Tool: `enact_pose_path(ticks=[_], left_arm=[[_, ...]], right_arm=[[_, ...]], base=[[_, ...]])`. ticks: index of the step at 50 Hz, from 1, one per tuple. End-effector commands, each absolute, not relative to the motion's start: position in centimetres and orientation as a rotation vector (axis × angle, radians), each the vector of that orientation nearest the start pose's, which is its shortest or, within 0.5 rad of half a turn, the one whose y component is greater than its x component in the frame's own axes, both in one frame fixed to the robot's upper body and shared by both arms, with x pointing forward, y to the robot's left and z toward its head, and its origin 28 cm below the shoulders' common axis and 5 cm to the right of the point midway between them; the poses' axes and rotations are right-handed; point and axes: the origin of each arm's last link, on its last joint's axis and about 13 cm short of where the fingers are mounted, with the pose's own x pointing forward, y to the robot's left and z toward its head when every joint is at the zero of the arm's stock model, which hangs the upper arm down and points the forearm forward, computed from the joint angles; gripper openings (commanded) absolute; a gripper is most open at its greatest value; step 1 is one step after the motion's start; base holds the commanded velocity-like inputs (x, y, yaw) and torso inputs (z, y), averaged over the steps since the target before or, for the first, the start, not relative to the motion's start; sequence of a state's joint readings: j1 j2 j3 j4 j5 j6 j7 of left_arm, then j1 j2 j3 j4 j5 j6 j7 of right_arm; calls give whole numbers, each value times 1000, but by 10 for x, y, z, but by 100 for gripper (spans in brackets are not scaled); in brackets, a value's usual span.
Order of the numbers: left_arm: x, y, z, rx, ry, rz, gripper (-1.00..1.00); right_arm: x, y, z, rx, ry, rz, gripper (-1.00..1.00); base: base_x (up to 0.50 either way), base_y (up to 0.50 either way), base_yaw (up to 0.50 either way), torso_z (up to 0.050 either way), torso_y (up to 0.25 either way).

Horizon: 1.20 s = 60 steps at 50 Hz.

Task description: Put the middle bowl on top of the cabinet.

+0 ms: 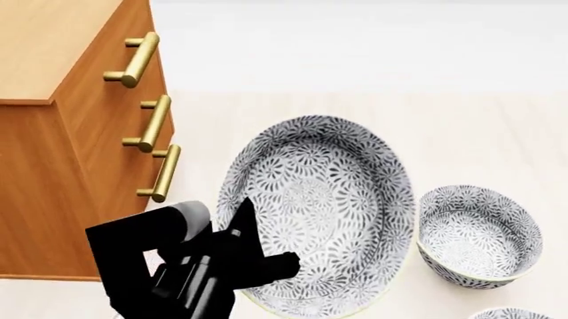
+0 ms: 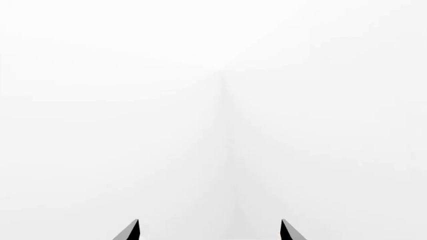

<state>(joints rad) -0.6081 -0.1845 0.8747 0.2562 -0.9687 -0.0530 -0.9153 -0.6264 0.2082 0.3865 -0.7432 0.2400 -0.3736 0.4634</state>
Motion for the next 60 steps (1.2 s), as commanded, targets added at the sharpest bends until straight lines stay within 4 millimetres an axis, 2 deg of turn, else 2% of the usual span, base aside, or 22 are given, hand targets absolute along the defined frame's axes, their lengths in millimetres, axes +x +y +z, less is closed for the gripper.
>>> enact_pose_path(ticks=[1,9,13,16,25,30,33,35,42,45,53,60], left_arm=[[229,78,194,-539,-74,-212,-100],[233,83,215,-542,-114,-246,-100],[233,89,241,-532,-171,-260,-100],[234,92,253,-526,-194,-279,-100],[251,119,298,-516,-255,-293,-100],[260,137,327,-486,-276,-212,-100],[262,142,336,-490,-256,-212,-100],[262,145,344,-533,-170,-244,-100],[276,157,367,-528,-134,-118,-100],[282,162,377,-609,-54,-51,-100],[301,171,392,-686,30,79,-100],[312,178,399,-686,8,119,-100]], right_arm=[[81,-178,126,-59,-590,-565,100],[83,-178,125,-58,-594,-565,100],[84,-177,125,-58,-596,-559,100],[85,-176,125,-59,-598,-557,100],[84,-172,127,-54,-615,-560,100],[88,-166,127,-54,-618,-557,100],[91,-163,127,-54,-618,-555,100],[93,-160,129,-53,-618,-554,100],[95,-154,134,-49,-625,-560,100],[96,-152,135,-47,-627,-559,100],[92,-154,137,-40,-638,-577,100],[89,-156,137,-38,-643,-579,100]], base=[[0,0,0,50,180],[0,0,0,50,180],[0,0,0,50,181],[0,0,0,50,181],[0,0,0,50,181],[0,0,0,39,146],[0,0,0,0,0],[0,0,0,0,0],[0,0,0,0,0],[0,0,0,0,0],[0,0,0,0,0],[0,0,0,0,0]])
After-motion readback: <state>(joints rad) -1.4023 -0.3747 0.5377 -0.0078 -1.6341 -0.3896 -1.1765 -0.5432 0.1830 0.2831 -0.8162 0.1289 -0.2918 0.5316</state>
